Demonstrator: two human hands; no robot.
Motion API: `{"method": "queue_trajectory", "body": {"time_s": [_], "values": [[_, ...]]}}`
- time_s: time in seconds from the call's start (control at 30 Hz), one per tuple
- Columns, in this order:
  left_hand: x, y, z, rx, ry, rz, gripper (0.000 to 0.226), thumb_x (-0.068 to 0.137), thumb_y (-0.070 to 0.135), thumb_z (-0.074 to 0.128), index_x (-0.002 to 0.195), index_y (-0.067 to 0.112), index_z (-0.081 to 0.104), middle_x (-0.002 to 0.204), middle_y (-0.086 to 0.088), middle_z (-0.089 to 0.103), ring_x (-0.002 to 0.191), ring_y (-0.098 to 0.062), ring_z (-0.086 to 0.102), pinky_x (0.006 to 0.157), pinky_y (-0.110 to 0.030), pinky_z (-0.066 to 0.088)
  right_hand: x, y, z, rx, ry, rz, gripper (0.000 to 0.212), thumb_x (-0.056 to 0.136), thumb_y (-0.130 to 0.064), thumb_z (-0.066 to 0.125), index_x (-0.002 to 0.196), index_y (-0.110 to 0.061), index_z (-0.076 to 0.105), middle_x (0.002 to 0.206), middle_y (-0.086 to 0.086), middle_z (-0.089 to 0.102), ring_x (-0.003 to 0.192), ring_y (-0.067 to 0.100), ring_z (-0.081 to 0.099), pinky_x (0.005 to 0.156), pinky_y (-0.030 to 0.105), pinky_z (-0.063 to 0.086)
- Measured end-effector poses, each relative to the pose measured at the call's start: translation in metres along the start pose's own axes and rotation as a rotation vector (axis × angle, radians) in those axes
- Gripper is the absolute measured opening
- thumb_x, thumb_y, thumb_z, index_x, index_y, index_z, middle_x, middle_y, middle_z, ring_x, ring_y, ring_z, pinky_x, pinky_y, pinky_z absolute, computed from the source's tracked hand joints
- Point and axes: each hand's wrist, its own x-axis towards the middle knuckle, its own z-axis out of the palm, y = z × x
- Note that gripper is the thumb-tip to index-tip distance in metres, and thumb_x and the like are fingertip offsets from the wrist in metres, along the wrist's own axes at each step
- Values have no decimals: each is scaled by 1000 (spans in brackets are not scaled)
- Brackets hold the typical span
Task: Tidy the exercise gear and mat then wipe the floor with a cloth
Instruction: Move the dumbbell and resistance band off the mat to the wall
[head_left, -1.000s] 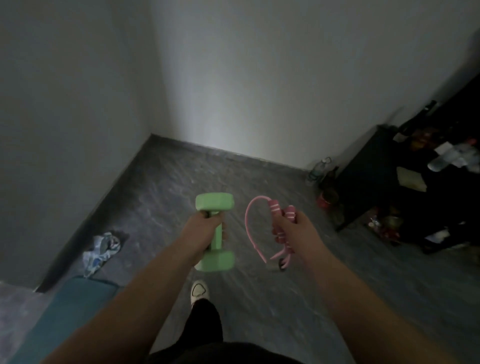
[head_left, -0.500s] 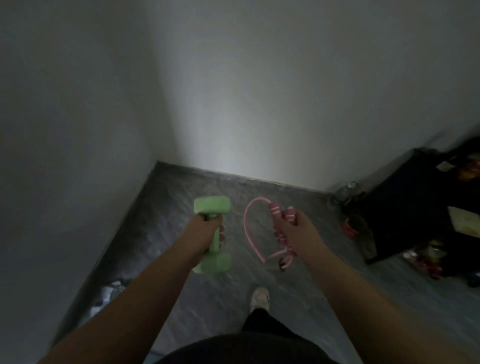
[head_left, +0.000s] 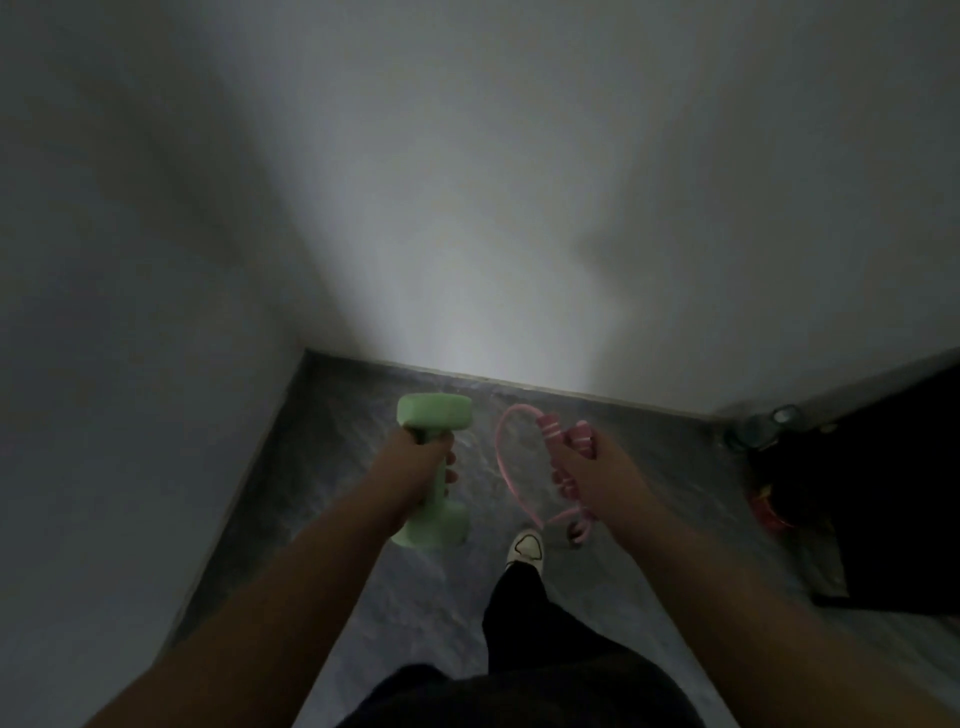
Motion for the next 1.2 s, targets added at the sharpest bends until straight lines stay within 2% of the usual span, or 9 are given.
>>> {"method": "queue_trajectory", "body": {"time_s": [0.13,0.2,0.37,0.53,0.7,0.77,0.9,1.03,1.2], "values": [[106,15,9,40,-12,-71,10,97,16,59,97,6,61,83,-14,65,65,-24,65,63,-38,53,106,2,0,-30,61,53,42,91,-38,68,86,0,50,67,7,57,60,18,52,59,34,45],[160,10,13,82,-31,-95,9,97,16,58,95,8,60,84,-14,64,65,-24,65,62,-37,52,154,15,7,-62,83,78,33,92,-35,67,87,-6,52,73,6,57,64,18,52,64,32,44],[310,-44,21,274,-91,-126,18,94,12,62,109,3,60,80,-11,66,64,-23,65,64,-40,56,277,91,39,-149,108,114,38,94,-26,64,83,4,44,67,11,46,62,21,43,58,36,37],[455,-138,28,561,-202,-129,21,91,18,64,110,12,58,94,-14,69,78,-28,70,75,-43,56,382,195,67,-196,124,93,32,88,-21,70,83,8,56,63,2,59,49,-1,53,51,14,45],[581,-234,34,882,-294,25,33,89,22,68,120,15,59,107,-6,67,98,-26,66,86,-41,53,477,309,81,-425,106,52,26,91,-33,66,86,-12,53,72,15,59,60,30,60,55,35,50],[623,-261,37,1030,-292,120,33,89,26,69,120,17,61,106,-1,65,97,-20,62,83,-34,47,512,349,85,-539,98,-29,26,92,-31,65,81,-15,48,69,10,52,56,23,50,55,27,42],[709,-302,44,1282,-284,275,35,89,33,68,122,23,61,116,-5,69,103,-26,66,89,-42,53,584,400,95,-719,88,-271,16,89,-19,66,86,-13,52,76,1,46,60,10,37,57,11,31],[778,-324,47,1548,-261,406,35,91,17,63,123,27,55,113,-2,70,94,-23,69,75,-35,55,661,438,110,-855,-18,-520,17,91,-22,66,97,-12,54,93,-1,46,82,16,39,72,26,28],[838,-343,44,1784,-218,635,37,88,5,56,120,22,57,109,-3,71,94,-26,70,74,-38,57,715,488,141,-1161,-19,-663,30,83,-18,63,111,-8,63,111,20,65,102,38,62,92,44,49]]}}
